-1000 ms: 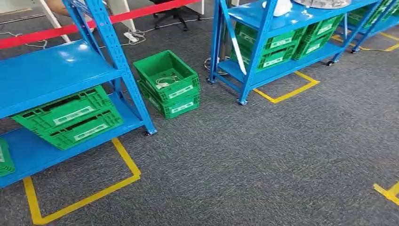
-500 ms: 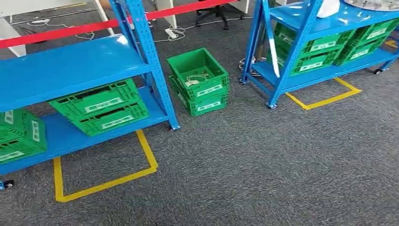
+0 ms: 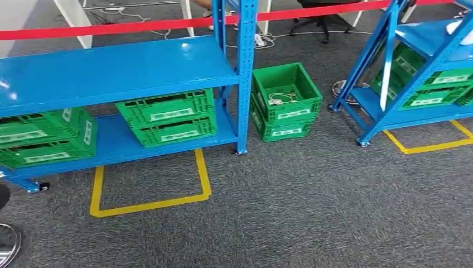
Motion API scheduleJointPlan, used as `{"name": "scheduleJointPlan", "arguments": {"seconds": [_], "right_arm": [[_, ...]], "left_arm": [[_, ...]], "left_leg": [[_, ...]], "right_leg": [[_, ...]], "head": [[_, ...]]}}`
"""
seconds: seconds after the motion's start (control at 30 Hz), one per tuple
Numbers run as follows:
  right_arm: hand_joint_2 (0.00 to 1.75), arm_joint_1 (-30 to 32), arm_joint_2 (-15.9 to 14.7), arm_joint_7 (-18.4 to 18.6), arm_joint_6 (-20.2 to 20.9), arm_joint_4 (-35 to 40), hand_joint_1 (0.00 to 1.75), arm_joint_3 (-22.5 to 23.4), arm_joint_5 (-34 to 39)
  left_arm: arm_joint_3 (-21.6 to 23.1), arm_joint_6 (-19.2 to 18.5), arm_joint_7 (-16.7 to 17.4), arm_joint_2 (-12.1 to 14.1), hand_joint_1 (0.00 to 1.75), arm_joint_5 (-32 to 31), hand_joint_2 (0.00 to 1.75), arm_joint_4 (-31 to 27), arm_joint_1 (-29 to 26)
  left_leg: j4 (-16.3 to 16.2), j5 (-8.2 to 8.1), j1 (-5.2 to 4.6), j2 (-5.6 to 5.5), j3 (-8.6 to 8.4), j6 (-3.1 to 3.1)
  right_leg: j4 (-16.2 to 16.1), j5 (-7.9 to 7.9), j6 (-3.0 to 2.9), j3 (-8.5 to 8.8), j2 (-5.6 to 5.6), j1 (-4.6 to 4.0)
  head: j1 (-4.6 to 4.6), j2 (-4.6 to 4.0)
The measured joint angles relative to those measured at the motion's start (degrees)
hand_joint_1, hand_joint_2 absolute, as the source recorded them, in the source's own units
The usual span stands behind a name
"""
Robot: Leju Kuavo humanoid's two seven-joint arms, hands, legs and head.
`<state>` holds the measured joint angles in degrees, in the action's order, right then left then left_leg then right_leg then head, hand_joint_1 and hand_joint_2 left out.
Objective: Take the parts from the cabinet and place them on the table.
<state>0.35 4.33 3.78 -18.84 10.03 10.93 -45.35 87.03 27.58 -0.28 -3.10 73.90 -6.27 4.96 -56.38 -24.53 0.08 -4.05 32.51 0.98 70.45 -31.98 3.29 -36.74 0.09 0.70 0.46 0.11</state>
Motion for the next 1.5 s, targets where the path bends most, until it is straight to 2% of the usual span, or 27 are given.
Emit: {"name": "scheduleJointPlan", "arguments": {"seconds": [0.03, 0.07, 0.1, 0.23, 0.3, 0.37, 0.43, 0.47, 0.53, 0.57, 0.6, 0.73, 0.77, 0.8, 0.83, 0.9, 0.93, 1.0, 1.07, 1.1, 1.17, 1.23, 1.27, 1.37, 1.43, 1.47, 1.5], "right_arm": [[0.00, -0.05, 0.00, 0.00, 0.00, 0.00, 0.00, 0.00, 0.00], [0.00, -0.06, -0.02, 0.00, 0.00, -0.02, 0.00, 0.00, 0.00], [0.00, -0.02, 0.00, -0.02, 0.02, -0.07, 0.00, 0.00, 0.00], [0.00, -0.30, 0.02, -0.17, 0.04, -0.04, 0.00, 0.02, 0.11], [0.00, -0.28, -0.02, -0.22, 0.02, -0.04, 0.00, 0.07, 0.11], [0.00, -0.09, 0.00, -0.26, 0.07, -0.04, 0.00, 0.09, 0.11], [0.00, 0.05, 0.00, -0.26, 0.07, -0.04, 0.00, 0.13, 0.13], [0.00, 0.00, 0.00, -0.26, 0.07, -0.04, 0.00, 0.15, 0.13], [0.00, -0.15, 0.00, -0.35, 0.07, -0.04, 0.00, 0.15, 0.13], [0.00, -0.17, 0.02, -0.39, 0.07, -0.04, 0.00, 0.15, 0.13], [0.00, -0.11, 0.02, -0.57, 0.07, -0.04, 0.00, 0.15, 0.31], [0.00, -0.36, 0.02, -1.11, 0.11, -0.02, 0.00, 0.39, 1.01], [0.00, -0.41, 0.02, -1.18, 0.22, 0.02, 0.00, 0.59, 1.24], [0.00, -0.39, 0.02, -1.29, 0.33, 0.00, 0.00, 0.85, 1.53], [0.00, -0.26, 0.02, -1.29, 0.57, 0.00, 0.00, 1.01, 1.68], [0.00, -0.07, 0.07, -1.29, 0.85, -0.02, 0.00, 1.27, 1.90], [0.00, 0.09, 0.09, -1.20, 0.90, -0.02, 0.00, 1.36, 1.97], [0.00, 0.23, 0.07, -1.00, 0.90, -0.04, 0.00, 1.68, 2.01], [0.00, 0.07, 0.07, -0.96, 0.90, -0.02, 0.00, 1.92, 2.08], [0.00, -0.04, 0.07, -0.94, 0.90, -0.02, 0.00, 2.08, 2.08], [0.00, -0.24, 0.20, -0.92, 1.09, -0.02, 0.00, 2.16, 2.08], [0.00, -0.25, 0.46, -0.83, 1.33, -0.02, 0.00, 2.21, 2.08], [0.00, -0.14, 0.46, -0.74, 1.36, -0.02, 0.00, 2.23, 2.10], [0.00, -0.21, 0.48, -0.74, 1.64, -0.02, 0.00, 2.25, 2.08], [0.00, -0.24, 0.48, -0.68, 1.70, -0.02, 0.00, 2.25, 2.08], [0.00, -0.25, 0.48, -0.68, 1.70, -0.02, 0.00, 2.27, 2.08], [0.00, -0.25, 0.48, -0.68, 1.70, -0.02, 0.00, 2.27, 2.08]], "left_arm": [[0.00, 0.00, 0.00, -0.04, 0.00, 0.00, 0.00, 0.00, 0.01], [0.00, -0.02, 0.00, -0.04, 0.00, 0.00, 0.00, 0.00, 0.04], [0.00, 0.00, 0.00, 0.02, 0.00, 0.00, 0.00, 0.00, 0.18], [0.00, 0.00, 0.00, 0.09, 0.00, 0.00, 0.00, 0.00, -0.17], [0.00, 0.00, 0.07, 0.07, 0.00, 0.00, 0.00, 0.00, -0.13], [0.00, 0.02, 0.07, 0.09, 0.00, -0.02, 0.00, 0.00, 0.16], [0.00, 0.02, 0.07, 0.07, 0.00, -0.02, 0.00, 0.00, 0.06], [0.00, 0.02, 0.09, 0.07, 0.00, -0.02, 0.00, 0.00, -0.08], [0.00, 0.02, 0.15, 0.13, 0.00, -0.02, 0.00, 0.00, -0.12], [0.00, 0.04, 0.15, 0.13, 0.00, -0.02, 0.00, 0.00, -0.06], [0.00, 0.07, 0.15, 0.09, 0.00, -0.02, 0.00, 0.00, 0.10], [0.00, 0.17, 0.17, 0.07, 0.00, 0.17, 0.00, 0.00, -0.10], [0.00, 0.20, 0.24, 0.07, 0.00, 0.22, 0.00, 0.00, -0.24], [0.00, 0.28, 0.37, 0.09, 0.00, 0.50, 0.00, 0.00, -0.22], [0.00, 0.28, 0.50, 0.07, 0.00, 0.55, 0.00, 0.00, -0.06], [0.00, 0.17, 0.68, -0.04, 0.00, 0.61, 0.00, 0.00, 0.09], [0.00, 0.15, 0.79, -0.02, 0.00, 0.68, 0.00, 0.00, 0.07], [0.00, 0.15, 0.96, 0.02, 0.00, 1.01, 0.00, 0.00, 0.01], [0.00, 0.13, 1.12, -0.02, 0.00, 1.12, 0.00, 0.00, 0.02], [0.00, 0.04, 1.27, -0.04, 0.00, 1.14, 0.00, 0.00, 0.01], [0.00, -0.18, 1.77, 0.04, 0.00, 1.18, 0.00, 0.00, 0.07], [0.00, -0.44, 2.25, 0.11, 0.00, 1.18, 0.00, 0.00, 0.00], [0.00, -0.48, 2.49, 0.11, 0.00, 1.18, 0.00, 0.00, -0.01], [0.00, -0.61, 2.73, 0.11, 0.00, 1.16, 0.00, 0.00, 0.04], [0.00, -0.63, 2.86, 0.11, 0.00, 1.14, 0.00, 0.00, 0.07], [0.00, -0.66, 2.93, 0.11, 0.00, 1.14, 0.00, 0.00, 0.05], [0.00, -0.66, 2.93, 0.11, 0.00, 1.14, 0.00, 0.00, 0.05]], "left_leg": [[-0.05, -0.06, 0.10, -0.88, -0.14, -0.22], [-0.19, -0.14, 0.20, -1.59, -0.13, -0.62], [-0.73, -0.32, -0.13, -2.28, 0.23, -1.18], [-0.01, 0.47, 0.44, -4.48, 0.80, -2.61], [-3.17, -1.94, 0.03, 1.53, 2.22, -3.01], [-12.22, -6.43, 0.13, 3.10, 6.76, -3.39], [-18.16, -7.82, 0.21, 3.23, 9.83, -3.55], [-17.03, -6.40, 0.26, 3.32, 9.22, -3.54], [-8.76, -1.63, 0.25, 4.23, 4.88, -3.29], [-3.94, 0.20, 0.16, 5.92, 2.15, -3.05], [-0.66, 0.04, -0.26, 8.83, 0.43, -3.02], [-0.28, -0.23, -0.35, 6.62, 0.45, -1.64], [0.10, 0.12, 0.15, 6.26, 0.12, -1.16], [0.10, 0.09, 0.20, 6.10, 0.14, -0.96], [0.09, 0.10, 0.19, 5.81, 0.16, -0.64], [0.07, 0.00, 0.09, 5.10, 0.16, -0.36], [0.06, -0.02, 0.03, 4.71, 0.09, -0.34], [0.03, -0.12, 0.04, 3.94, -0.12, -0.39], [-0.01, -0.31, 0.12, 3.44, -0.47, -0.71], [-0.06, -0.40, 0.06, 3.30, -0.55, -1.04], [-0.34, -0.45, -0.35, 3.15, -0.24, -1.70], [-0.34, -0.33, -0.50, 3.16, -0.10, 0.82], [-0.33, -0.24, -0.52, 3.16, -0.12, 1.42], [0.06, -0.11, -0.43, 3.16, -0.24, 1.21], [0.36, 0.07, -0.32, 3.16, -0.30, 0.14], [0.52, 0.16, -0.20, 3.16, -0.37, -0.98], [0.54, 0.17, -0.18, 3.16, -0.38, -1.14]], "right_leg": [[-5.48, 2.97, 0.02, 2.43, 0.89, 0.21], [-9.90, 4.66, 0.18, 4.36, 3.30, 0.61], [-11.45, 3.65, 0.07, 4.95, 5.57, 0.83], [-11.53, 4.24, -1.84, 5.44, 3.04, 0.60], [-11.82, 4.38, -2.69, 5.59, 1.63, 0.53], [-11.81, 4.26, -2.91, 5.55, -0.13, 0.35], [-11.81, 4.12, -3.05, 5.57, -1.98, 0.32], [-11.80, 4.05, -2.99, 5.64, -2.72, 0.32], [-11.80, 3.80, -2.73, 5.99, -4.02, 0.32], [-11.80, 3.63, -2.46, 6.27, -4.60, 0.31], [-11.64, 3.24, -2.01, 6.30, -5.14, -0.23], [-12.34, 2.97, -0.80, 7.54, -6.59, -0.29], [-11.90, 2.52, -0.24, 6.94, -5.05, 0.06], [-10.01, 1.12, -0.03, 6.28, -2.16, -0.01], [-6.32, -1.08, -0.01, 4.55, -1.07, 0.01], [2.85, -4.81, 0.06, -0.15, -0.29, -0.06], [5.18, -4.97, 0.05, -1.68, -0.29, -0.05], [1.95, -1.30, -0.11, -1.12, -0.30, -0.04], [-7.25, 4.10, -0.28, 2.73, -0.29, 0.06], [-10.57, 4.74, -0.30, 4.05, -0.10, 0.17], [-11.23, 4.67, -1.11, 4.56, 0.27, 0.13], [-11.36, 4.92, -0.88, 4.46, 0.28, 0.25], [-11.36, 4.94, -0.91, 4.46, 0.29, 0.16], [-11.35, 4.87, -1.40, 4.46, 0.35, -0.12], [-11.32, 4.82, -1.66, 4.41, 0.30, -0.22], [-11.28, 4.83, -1.71, 4.35, 0.29, -0.30], [-11.28, 4.83, -1.73, 4.35, 0.29, -0.31]], "head": [[0.02, 0.00], [0.07, 0.00], [0.07, 0.00], [-0.09, 0.00], [-0.74, 0.00], [-0.76, 0.00], [-0.74, 0.00], [-0.74, 0.00], [-0.74, 0.00], [-0.79, 0.00], [-0.83, 0.00], [-0.50, 0.00], [-0.48, 0.00], [-0.17, 0.00], [-0.02, 0.00], [0.07, 0.00], [0.04, 0.00], [0.11, 0.00], [0.13, 0.00], [0.18, 0.00], [0.04, 0.00], [0.02, 0.00], [0.13, 0.00], [0.09, 0.00], [0.11, 0.00], [0.11, 0.00], [0.11, 0.00]]}}
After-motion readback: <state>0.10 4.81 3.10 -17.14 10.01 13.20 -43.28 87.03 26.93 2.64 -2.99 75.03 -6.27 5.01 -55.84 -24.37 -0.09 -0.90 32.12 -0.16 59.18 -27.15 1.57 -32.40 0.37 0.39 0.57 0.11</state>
